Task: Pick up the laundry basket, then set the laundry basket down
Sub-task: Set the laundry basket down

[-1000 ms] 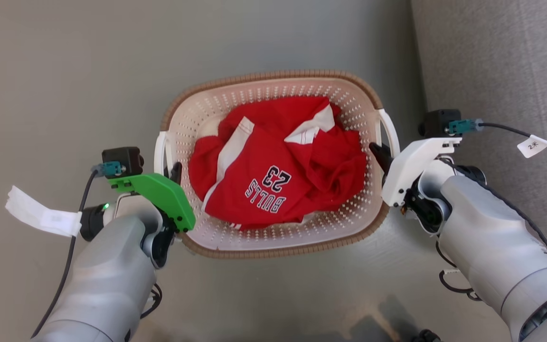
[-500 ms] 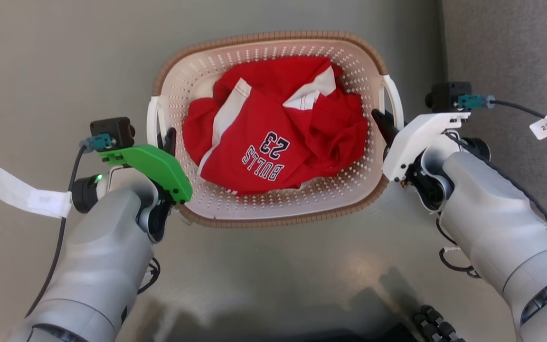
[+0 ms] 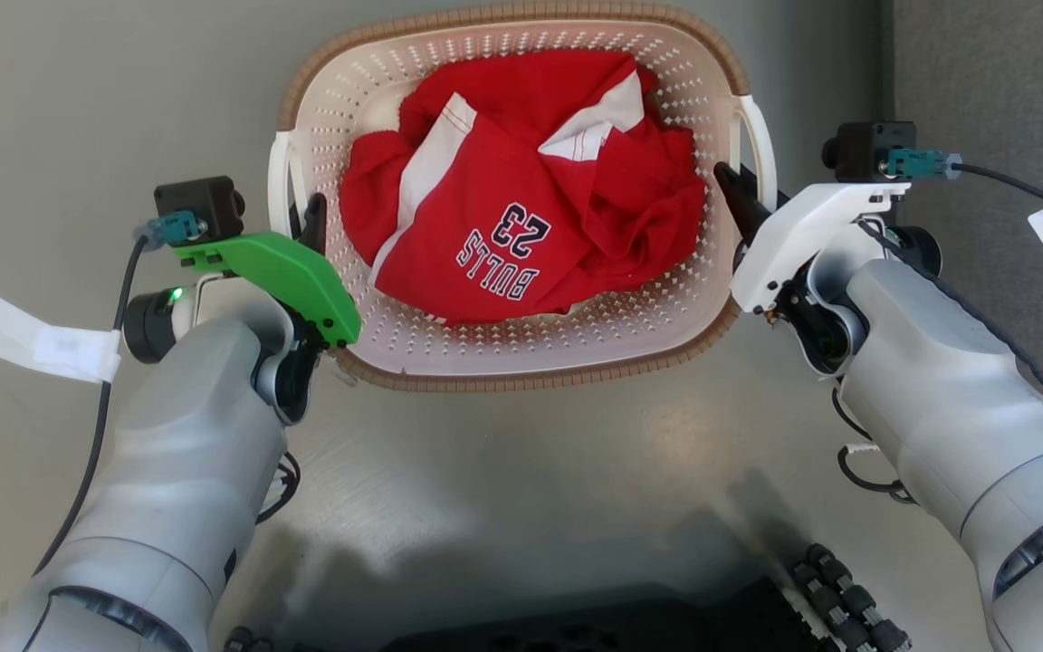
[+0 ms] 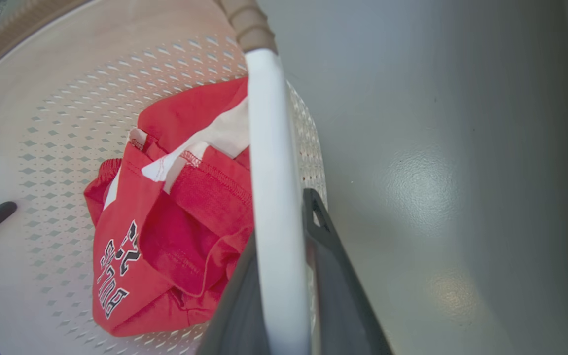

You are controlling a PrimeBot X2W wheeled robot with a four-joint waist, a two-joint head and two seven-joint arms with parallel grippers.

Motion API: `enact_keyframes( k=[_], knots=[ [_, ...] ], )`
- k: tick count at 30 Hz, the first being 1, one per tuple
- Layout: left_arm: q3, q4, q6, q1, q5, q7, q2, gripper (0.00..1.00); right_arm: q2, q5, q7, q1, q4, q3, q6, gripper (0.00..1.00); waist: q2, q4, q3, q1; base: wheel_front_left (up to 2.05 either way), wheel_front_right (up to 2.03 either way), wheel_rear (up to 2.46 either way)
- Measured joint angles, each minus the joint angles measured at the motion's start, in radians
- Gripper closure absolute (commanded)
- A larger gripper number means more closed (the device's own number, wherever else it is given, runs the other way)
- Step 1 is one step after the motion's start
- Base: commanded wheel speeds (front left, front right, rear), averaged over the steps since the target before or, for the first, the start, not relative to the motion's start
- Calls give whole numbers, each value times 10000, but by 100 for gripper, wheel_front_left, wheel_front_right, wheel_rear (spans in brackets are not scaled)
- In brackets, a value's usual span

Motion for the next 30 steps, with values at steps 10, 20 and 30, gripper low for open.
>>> enact_keyframes(
  k=[10,20,30],
  knots=[
    [-19,13,-13,-244,0,-88,0,100,-2,2,-215,-305,92,86,0,100,0,61,599,-1,0,0,0],
    [-40,29,-13,-529,0,-169,6,100,-19,2,-420,-592,130,132,0,100,0,97,956,-1,0,0,0],
    [-119,46,-13,-705,6,-173,6,100,-12,77,-598,-605,184,151,0,100,0,103,1128,-2,0,0,0]
  ],
)
